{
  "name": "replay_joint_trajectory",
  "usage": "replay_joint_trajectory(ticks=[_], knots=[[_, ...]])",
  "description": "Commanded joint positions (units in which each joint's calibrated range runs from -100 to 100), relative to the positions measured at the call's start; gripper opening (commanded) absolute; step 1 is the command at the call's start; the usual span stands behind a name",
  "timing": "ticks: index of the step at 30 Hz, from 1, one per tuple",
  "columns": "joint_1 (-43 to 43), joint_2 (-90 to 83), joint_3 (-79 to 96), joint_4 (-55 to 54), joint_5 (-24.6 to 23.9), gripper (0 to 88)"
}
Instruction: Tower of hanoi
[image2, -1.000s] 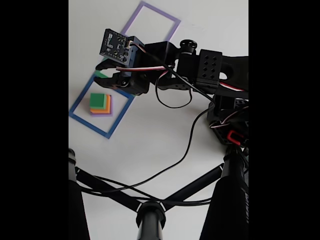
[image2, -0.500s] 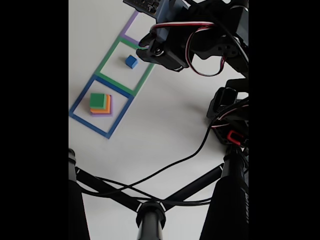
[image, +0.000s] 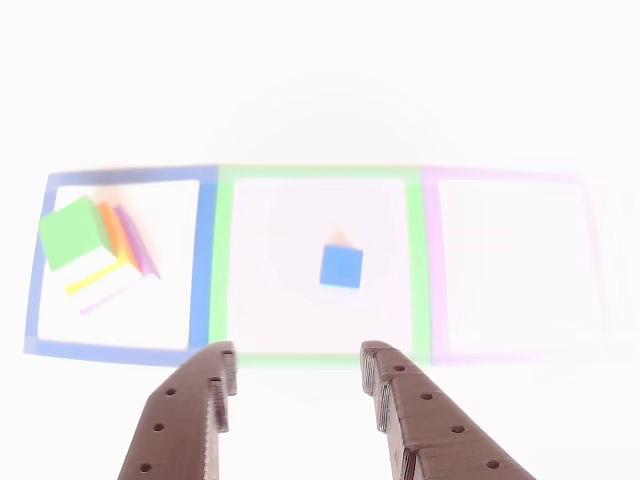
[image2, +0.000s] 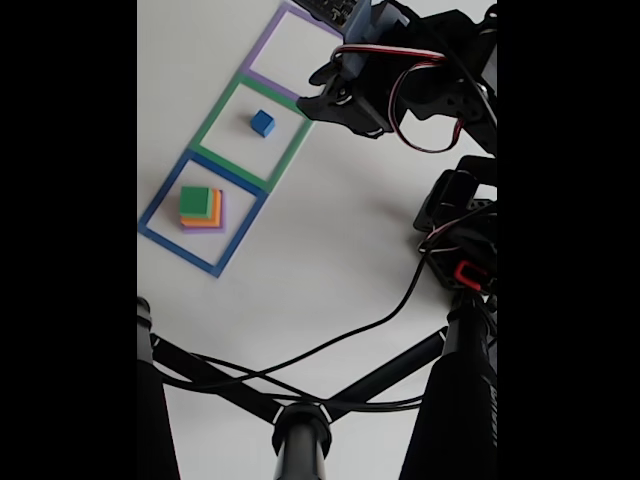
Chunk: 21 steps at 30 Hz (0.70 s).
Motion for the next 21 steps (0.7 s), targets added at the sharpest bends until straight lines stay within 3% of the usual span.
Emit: replay_joint_trajectory(ticks=[1, 9, 21], knots=[[2.4, -4.2, 14.0, -14.7, 0.8, 20.5], [5.6, -8.0, 41.5, -43.3, 0.8, 26.6], [6.1, -0.6, 62.5, -76.3, 0.8, 32.9]])
